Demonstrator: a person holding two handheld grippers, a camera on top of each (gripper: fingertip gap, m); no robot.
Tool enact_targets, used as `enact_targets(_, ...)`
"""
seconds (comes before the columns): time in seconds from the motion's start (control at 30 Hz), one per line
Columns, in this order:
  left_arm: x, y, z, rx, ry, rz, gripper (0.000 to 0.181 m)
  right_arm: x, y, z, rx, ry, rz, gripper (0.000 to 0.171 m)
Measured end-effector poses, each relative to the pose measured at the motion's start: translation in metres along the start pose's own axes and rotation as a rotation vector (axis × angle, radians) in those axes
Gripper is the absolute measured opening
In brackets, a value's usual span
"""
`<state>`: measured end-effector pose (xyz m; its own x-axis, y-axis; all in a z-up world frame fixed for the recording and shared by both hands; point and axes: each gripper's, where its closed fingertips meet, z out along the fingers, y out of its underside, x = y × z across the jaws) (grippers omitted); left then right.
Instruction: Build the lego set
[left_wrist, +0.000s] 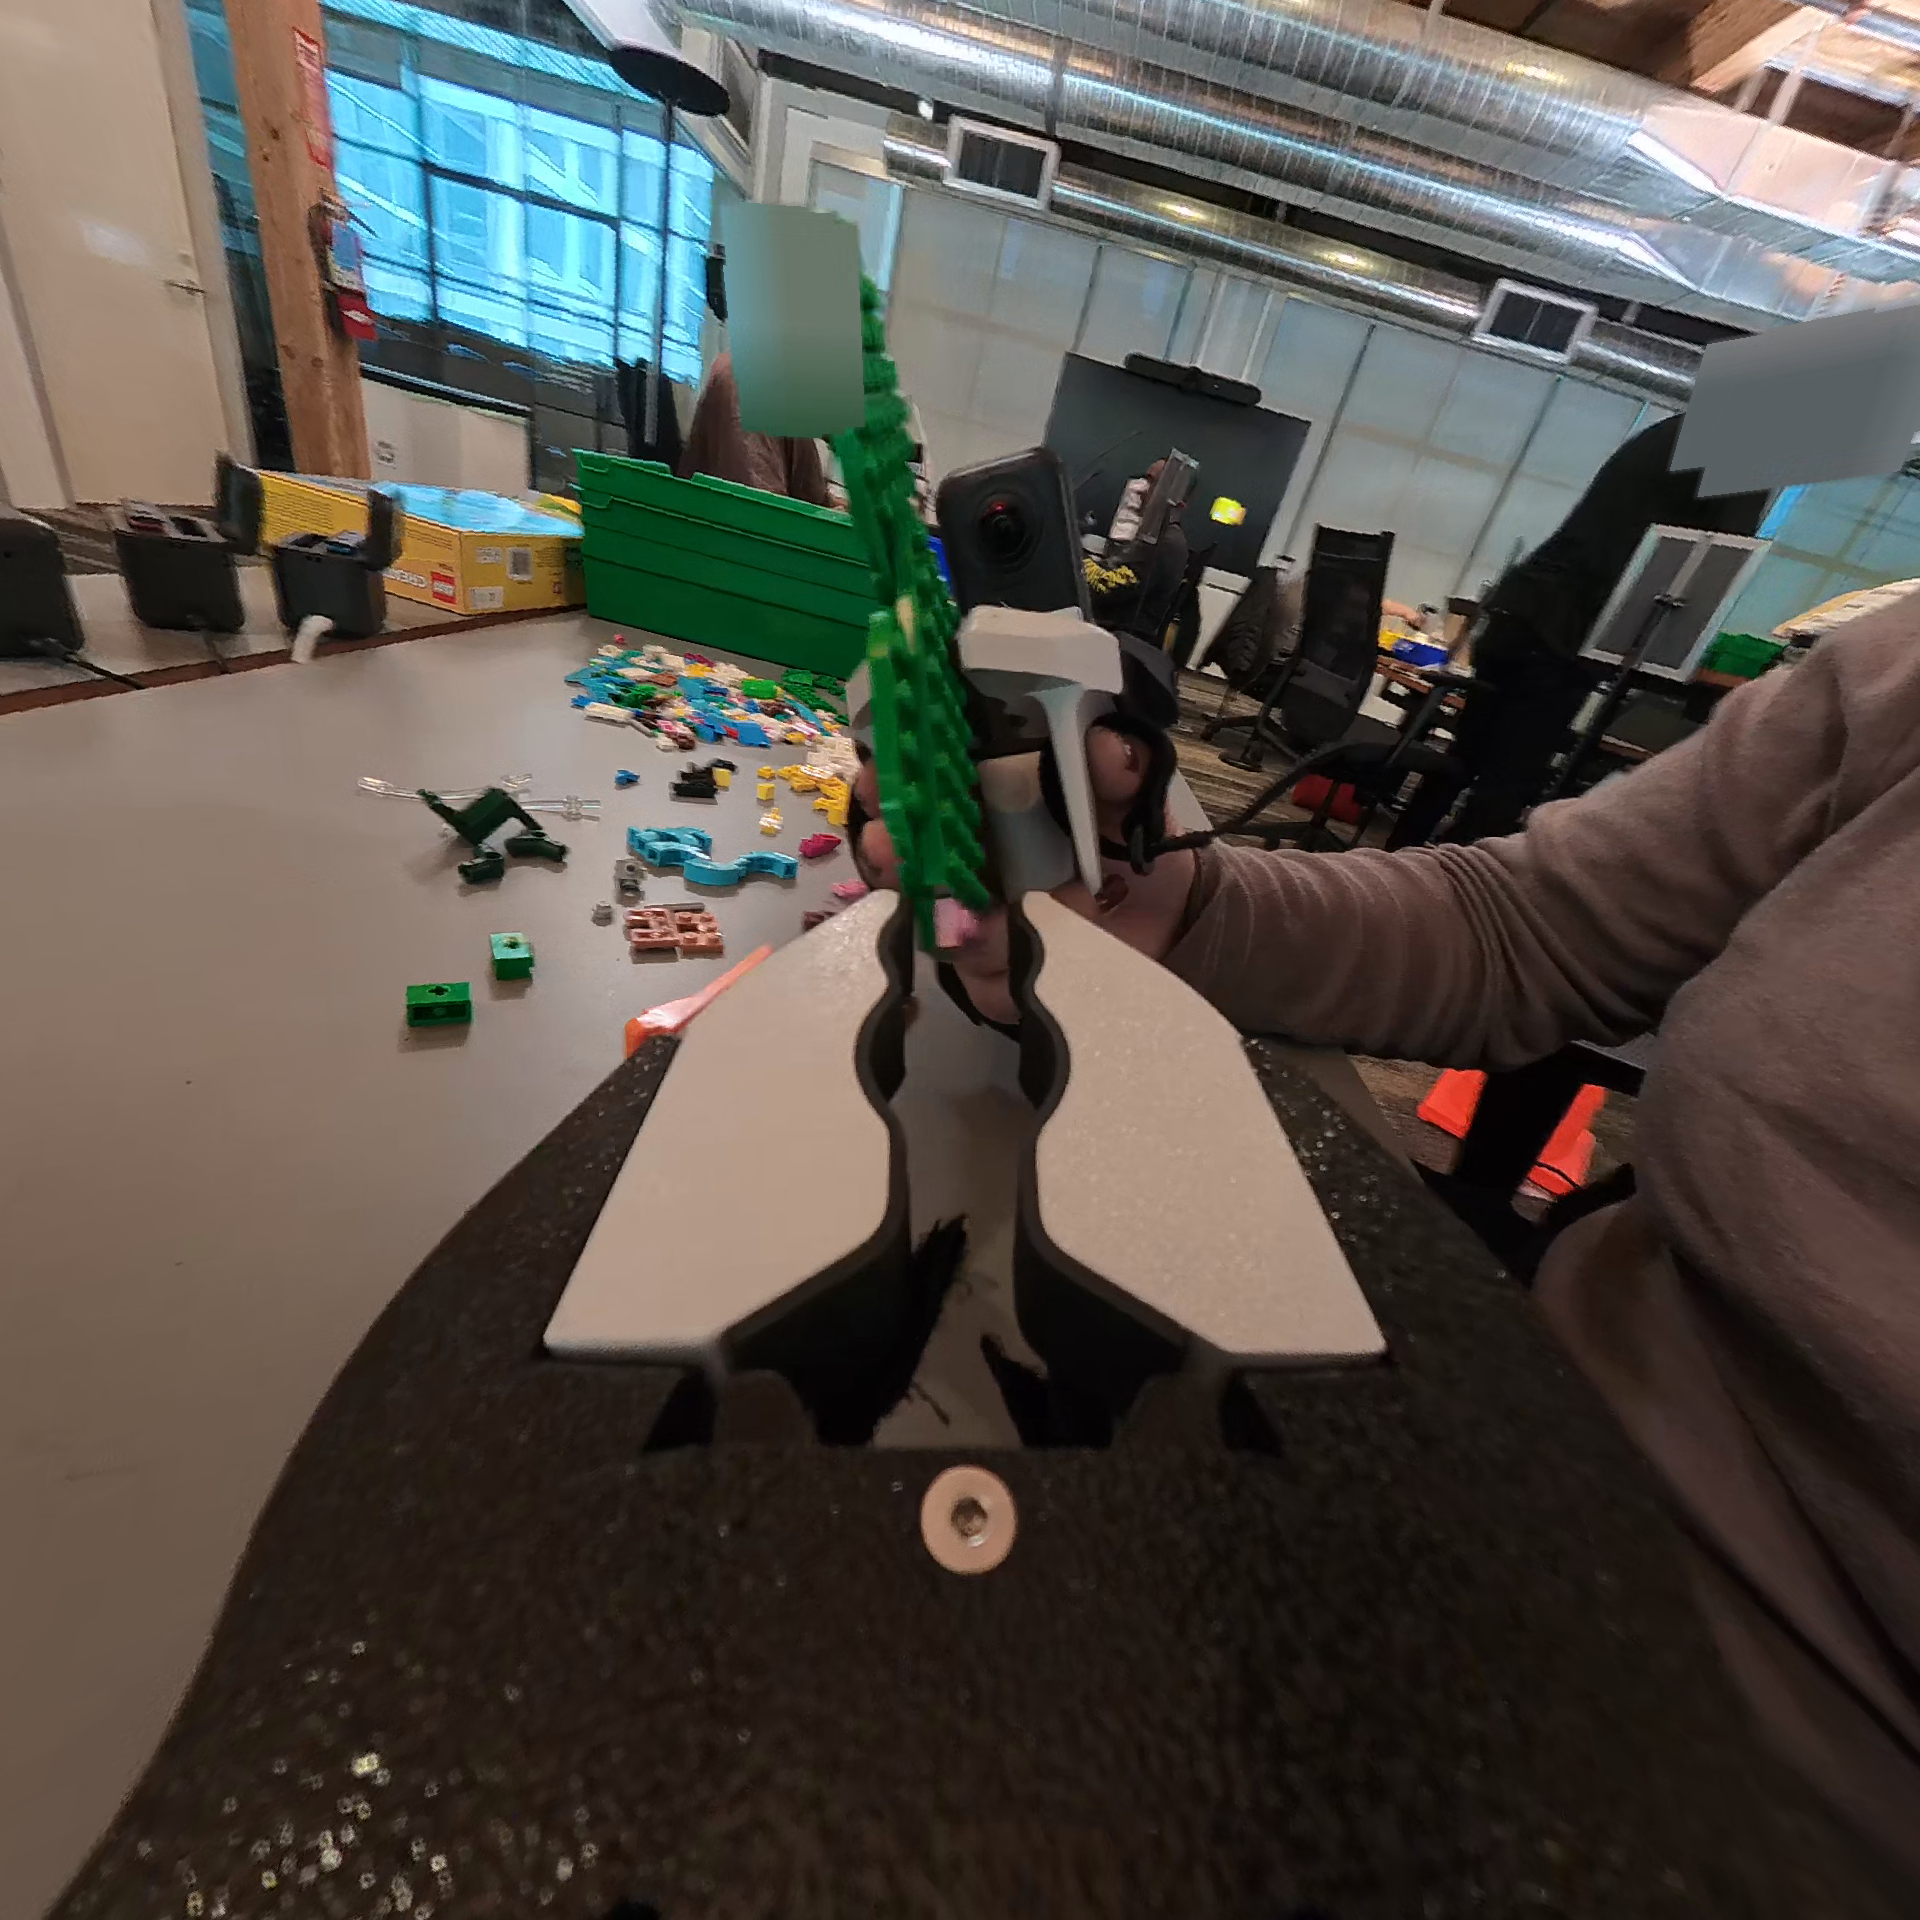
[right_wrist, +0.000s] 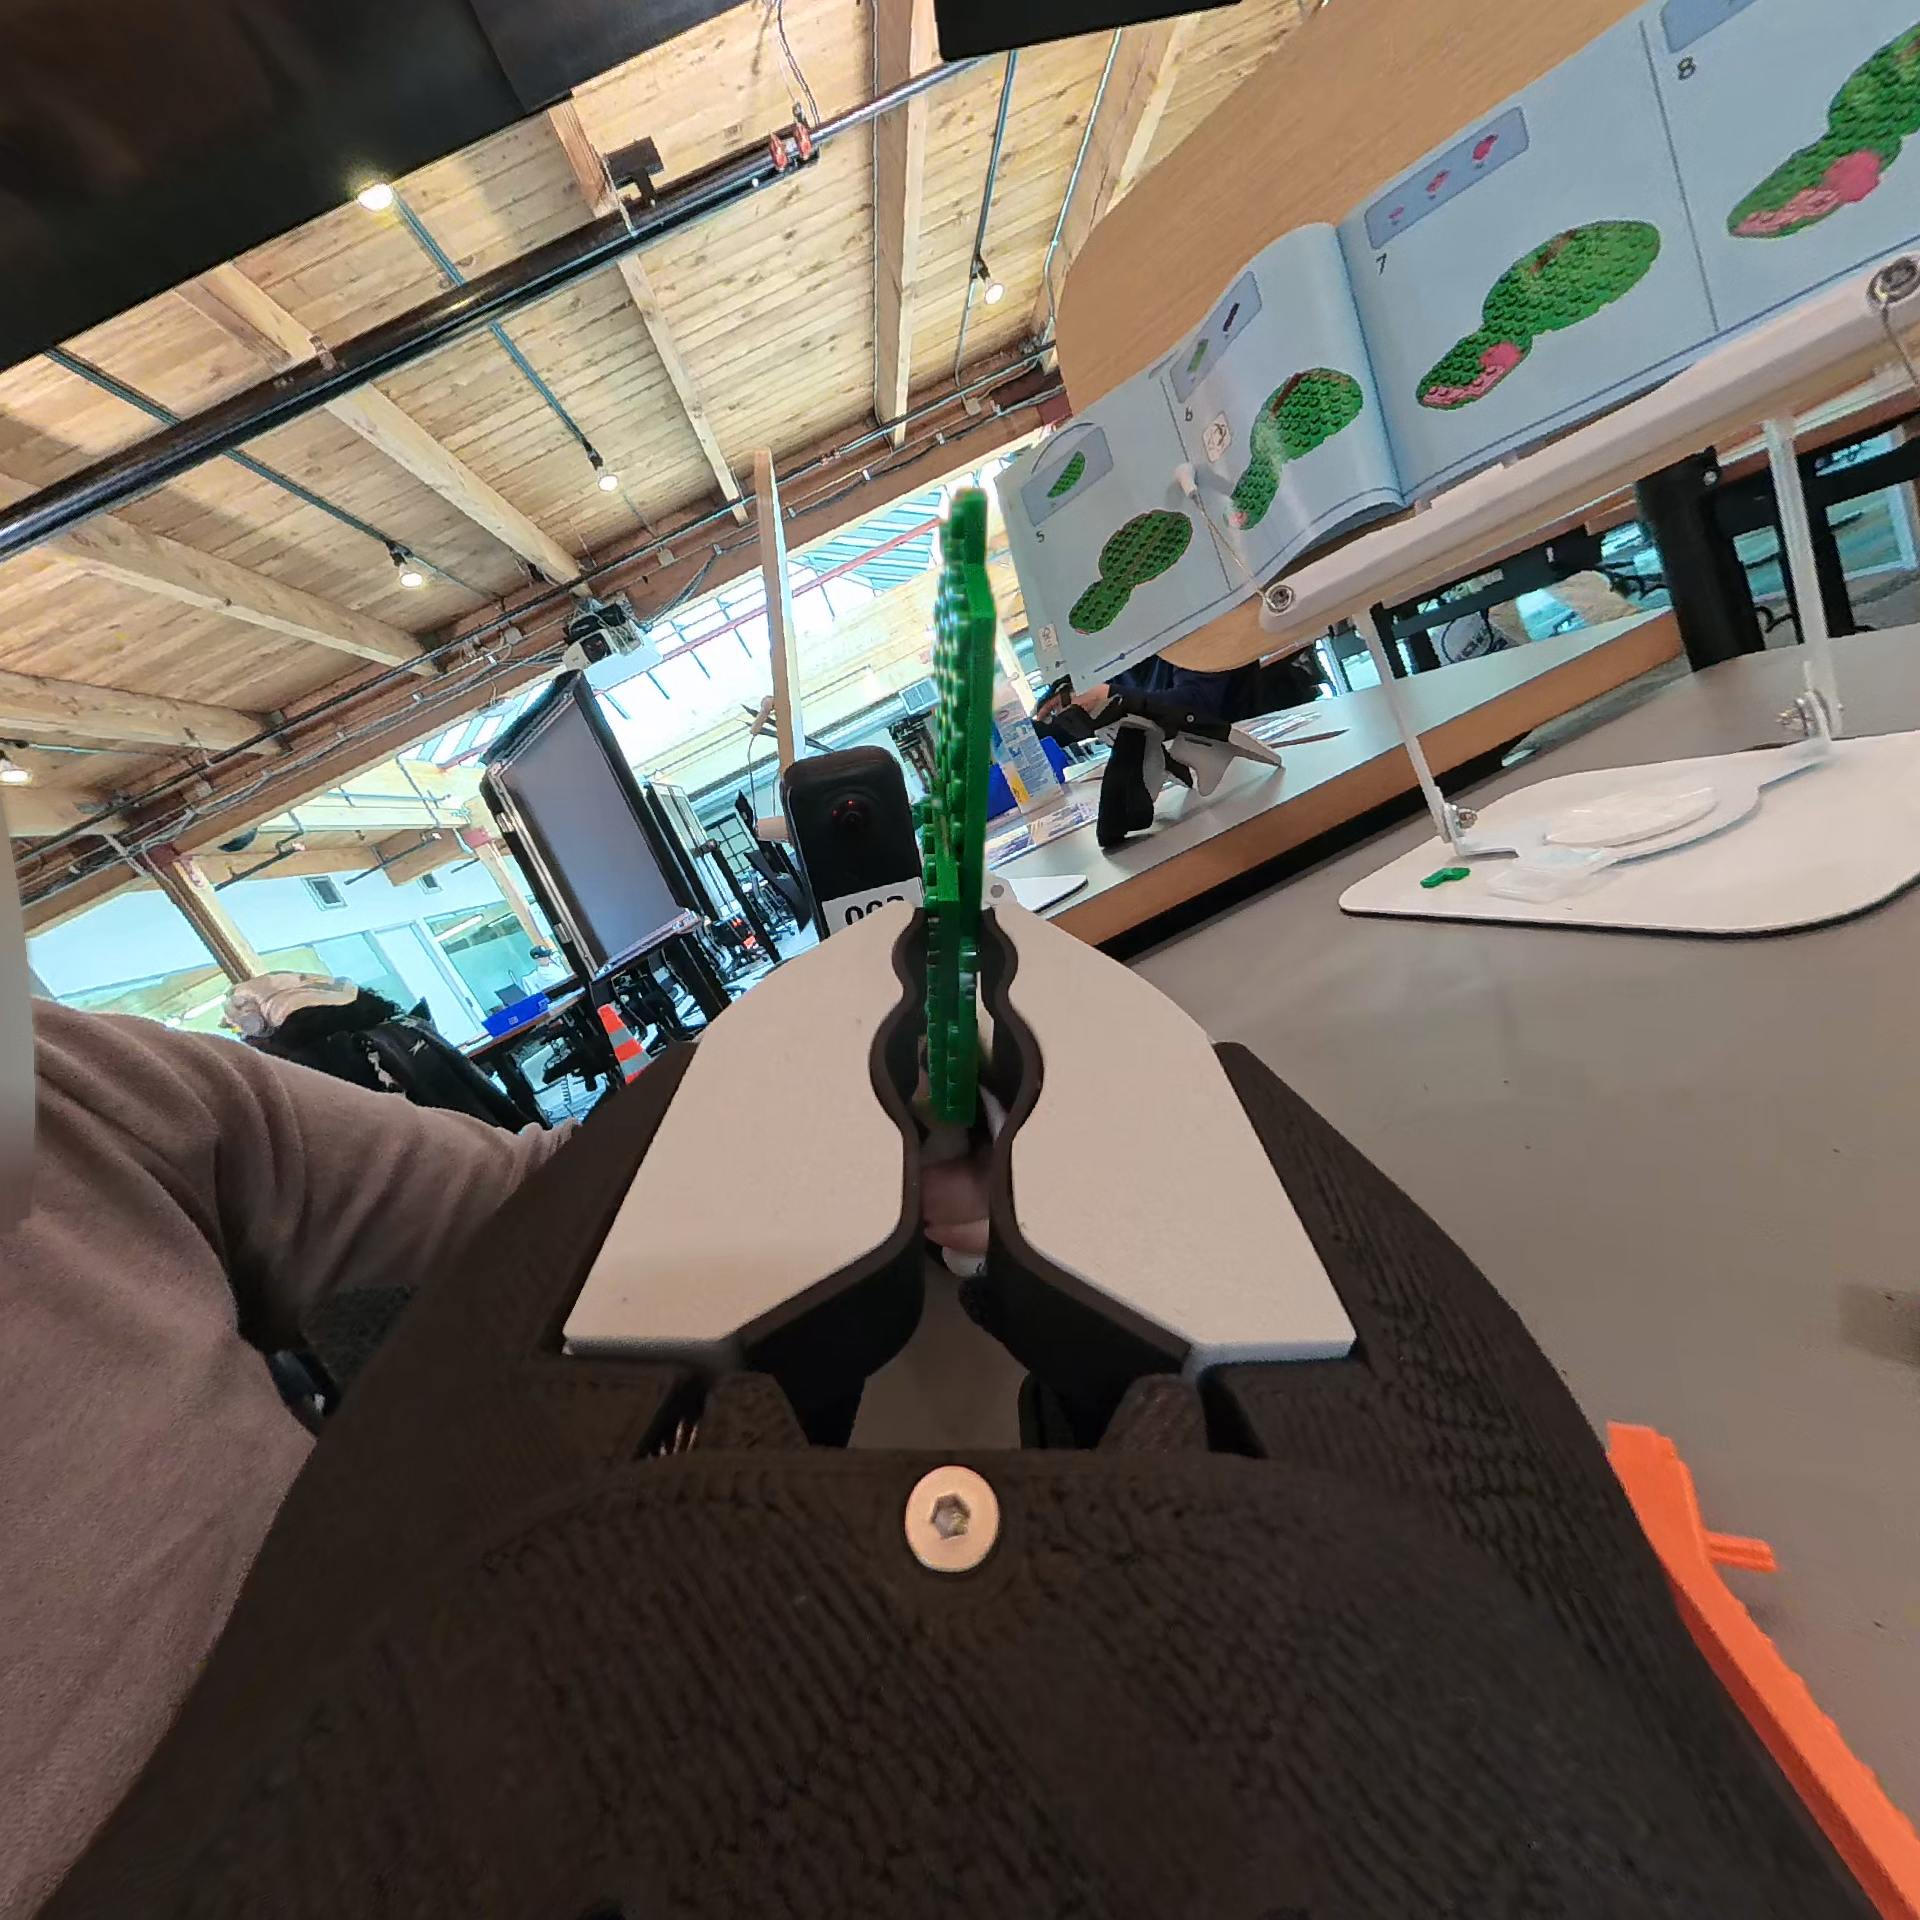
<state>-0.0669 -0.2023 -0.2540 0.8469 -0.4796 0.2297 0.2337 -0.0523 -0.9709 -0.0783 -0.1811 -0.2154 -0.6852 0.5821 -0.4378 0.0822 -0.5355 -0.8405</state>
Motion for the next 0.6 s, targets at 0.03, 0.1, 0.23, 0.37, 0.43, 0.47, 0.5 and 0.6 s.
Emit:
enact_targets(0.03, -0.002, -0.001, 0.000, 0.011, -0.018, 0.008, 0.019, -0.001, 0.001, 0.000, -0.005, -0.009, -0.001, 0.007)
enact_targets(0.1, -0.002, -0.002, 0.000, 0.021, -0.026, 0.024, 0.020, -0.003, 0.003, 0.002, -0.018, -0.015, -0.010, 0.007)
enact_targets(0.23, 0.002, -0.002, 0.000, 0.019, -0.007, 0.041, 0.012, -0.005, 0.008, 0.004, -0.046, -0.017, -0.042, 0.007)
enact_targets(0.37, -0.001, -0.003, -0.002, 0.018, -0.049, 0.112, 0.009, -0.006, 0.008, 0.004, -0.051, -0.006, -0.070, 0.008)
enact_targets(0.43, -0.007, -0.002, -0.005, -0.018, -0.118, 0.228, 0.008, -0.004, 0.004, 0.003, -0.048, 0.025, -0.120, 0.015)
enact_targets(0.47, -0.014, -0.001, -0.008, -0.057, -0.179, 0.315, 0.008, -0.003, -0.001, 0.001, -0.038, 0.039, -0.147, 0.022)
enact_targets(0.5, -0.022, -0.001, -0.011, -0.105, -0.251, 0.416, 0.008, -0.003, -0.006, -0.001, -0.034, 0.055, -0.182, 0.029)
enact_targets(0.6, -0.043, -0.002, -0.024, -0.275, -0.460, 0.782, 0.008, 0.003, -0.019, -0.011, -0.071, 0.155, -0.392, 0.043)
